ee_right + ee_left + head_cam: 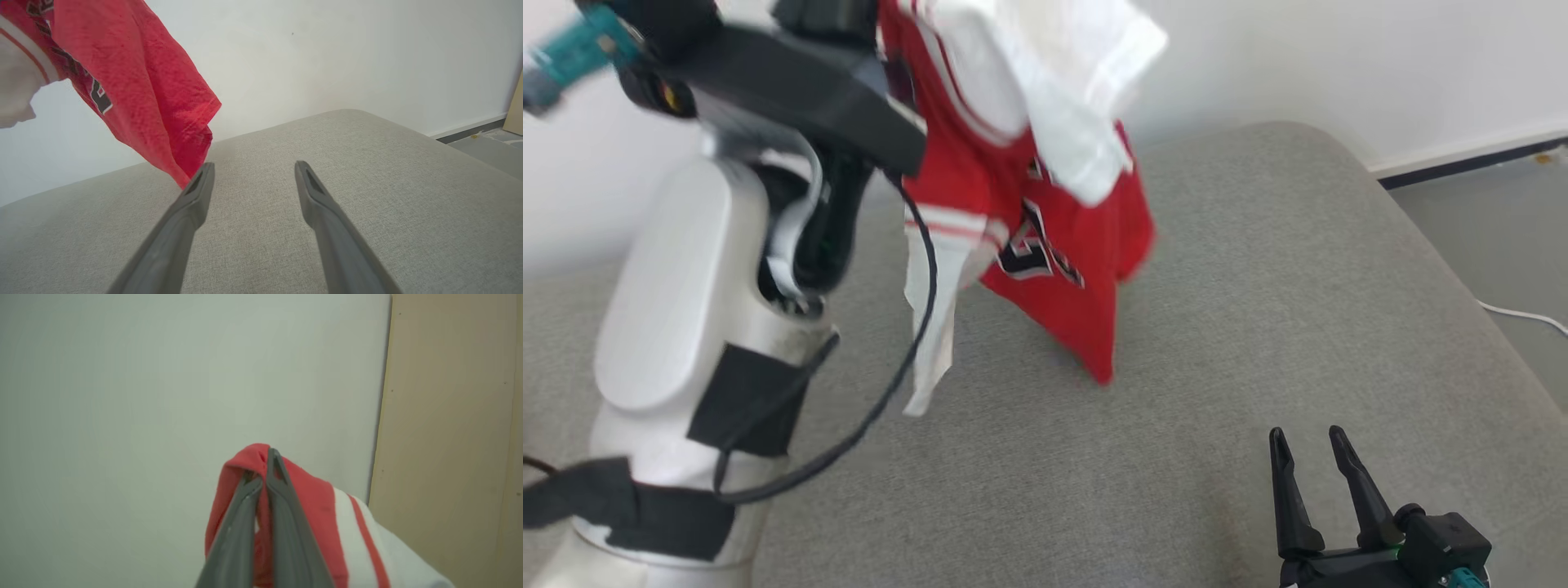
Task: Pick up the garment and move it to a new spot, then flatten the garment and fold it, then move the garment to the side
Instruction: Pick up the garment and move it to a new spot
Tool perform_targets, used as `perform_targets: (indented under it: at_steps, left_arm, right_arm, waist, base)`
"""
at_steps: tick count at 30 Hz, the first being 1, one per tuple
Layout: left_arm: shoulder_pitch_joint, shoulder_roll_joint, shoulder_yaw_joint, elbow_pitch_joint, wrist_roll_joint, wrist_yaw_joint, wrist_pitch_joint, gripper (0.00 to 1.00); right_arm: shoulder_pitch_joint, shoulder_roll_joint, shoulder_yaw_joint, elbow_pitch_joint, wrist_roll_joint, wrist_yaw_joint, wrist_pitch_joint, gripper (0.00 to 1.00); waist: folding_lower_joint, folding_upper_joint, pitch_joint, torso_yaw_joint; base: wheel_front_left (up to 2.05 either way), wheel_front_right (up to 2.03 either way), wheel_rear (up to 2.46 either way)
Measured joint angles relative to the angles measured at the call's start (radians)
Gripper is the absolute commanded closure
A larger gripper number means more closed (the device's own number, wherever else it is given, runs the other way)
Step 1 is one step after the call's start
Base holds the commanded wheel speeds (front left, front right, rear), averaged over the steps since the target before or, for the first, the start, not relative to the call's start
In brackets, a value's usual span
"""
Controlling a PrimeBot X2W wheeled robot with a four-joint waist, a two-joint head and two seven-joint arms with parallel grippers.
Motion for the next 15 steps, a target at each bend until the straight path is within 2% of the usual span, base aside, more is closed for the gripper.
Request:
perform_targets:
  at_steps: [8, 15]
  left_arm:
    - [0.239, -0.01, -0.068, 0.098, 0.018, -0.008, -0.065, 1.0]
    - [0.38, -0.029, -0.11, 0.313, 0.033, -0.016, -0.165, 1.0]
  right_arm:
    - [0.0, 0.0, -0.001, 0.009, 0.0, 0.0, 0.0, 0.0]
    - [-0.018, 0.0, 0.019, 0.015, -0.007, 0.0, 0.0, 0.0]
  waist:
    - [0.0001, 0.0, 0.013, -0.028]
    - [0.0001, 0.0001, 0.026, -0.036]
  base:
    - [0.0, 0.0, 0.0]
    - [0.0, 0.0, 0.0]
